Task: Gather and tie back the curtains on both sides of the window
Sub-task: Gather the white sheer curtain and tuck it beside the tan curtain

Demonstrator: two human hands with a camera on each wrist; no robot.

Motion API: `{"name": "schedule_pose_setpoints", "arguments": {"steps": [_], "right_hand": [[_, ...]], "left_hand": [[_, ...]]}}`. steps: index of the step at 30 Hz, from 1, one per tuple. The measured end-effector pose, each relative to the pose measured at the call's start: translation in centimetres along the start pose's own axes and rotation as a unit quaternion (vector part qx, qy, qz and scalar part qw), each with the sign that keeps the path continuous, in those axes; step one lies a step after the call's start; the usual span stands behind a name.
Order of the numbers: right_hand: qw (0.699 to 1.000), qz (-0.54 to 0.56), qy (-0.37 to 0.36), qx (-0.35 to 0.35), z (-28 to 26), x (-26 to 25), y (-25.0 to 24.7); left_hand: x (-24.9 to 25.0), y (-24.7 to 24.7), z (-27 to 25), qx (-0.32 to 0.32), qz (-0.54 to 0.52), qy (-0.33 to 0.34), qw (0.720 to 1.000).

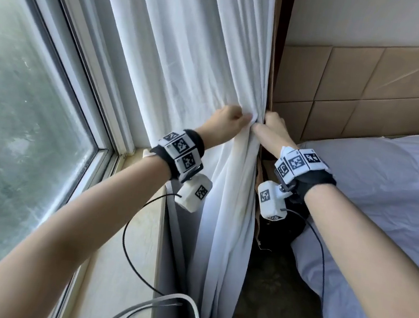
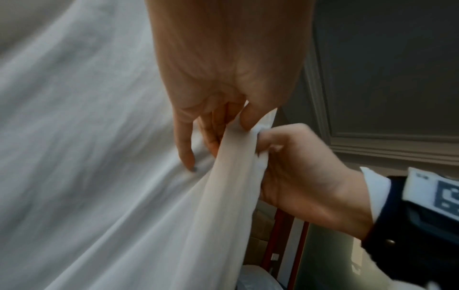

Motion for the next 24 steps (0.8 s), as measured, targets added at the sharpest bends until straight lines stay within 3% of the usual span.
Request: {"name": "schedule_pose_setpoints", "arguments": {"steps": [5,8,9,10,12,14,15,16,19,24], "right_hand": [[0.999,0.021,0.007,-0.043,-0.4,-0.1,0.8],[0.999,-0.045,0.025,0.004,0.1,0.2,0.0],[0.998,-0.059,0.024,0.020,0.1,0.2,-0.3],[0.997,-0.073,0.019,0.028,0.1,0.1,-0.5],[0.995,-0.094,0.009,0.025,0.0,-0.1,-0.3],[0.995,-0.096,-0.002,0.016,-0.2,-0.4,-0.4],[0.996,-0.090,-0.005,0.012,-0.3,-0.5,-0.5],[0.996,-0.085,-0.009,0.007,-0.3,-0.5,-0.6],[0.998,-0.060,-0.009,-0.022,-0.1,-0.3,0.1],[0.999,-0.028,-0.028,-0.031,1.5,0.7,1.4]], "left_hand": [[-2.9,2.6,-2.4,-0.123,-0.051,-0.055,0.990],[-3.7,3.2,-3.8,-0.241,-0.120,-0.080,0.960],[-3.7,2.5,-3.6,-0.242,-0.151,-0.068,0.956],[-4.0,0.9,-2.8,-0.195,-0.176,-0.054,0.963],[-4.6,-4.7,-1.4,0.016,-0.194,-0.017,0.981],[-6.4,-10.4,-1.3,0.232,-0.163,0.001,0.959],[-7.5,-11.9,-1.3,0.280,-0.164,-0.014,0.946],[-8.9,-12.0,-0.7,0.277,-0.189,-0.048,0.941],[-11.9,-9.5,1.0,0.169,-0.254,-0.144,0.941],[-10.5,-7.8,3.7,0.130,-0.242,-0.110,0.955]]}}
Point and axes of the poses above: each hand's wrist, its own z-axis towards the middle knuckle, its own y-axis out of the palm, x = y × z, the point moved 10 cm from there along z, towards the middle knuckle, and after that the axes turned 13 degrees about -z, right-handed, at the moved point
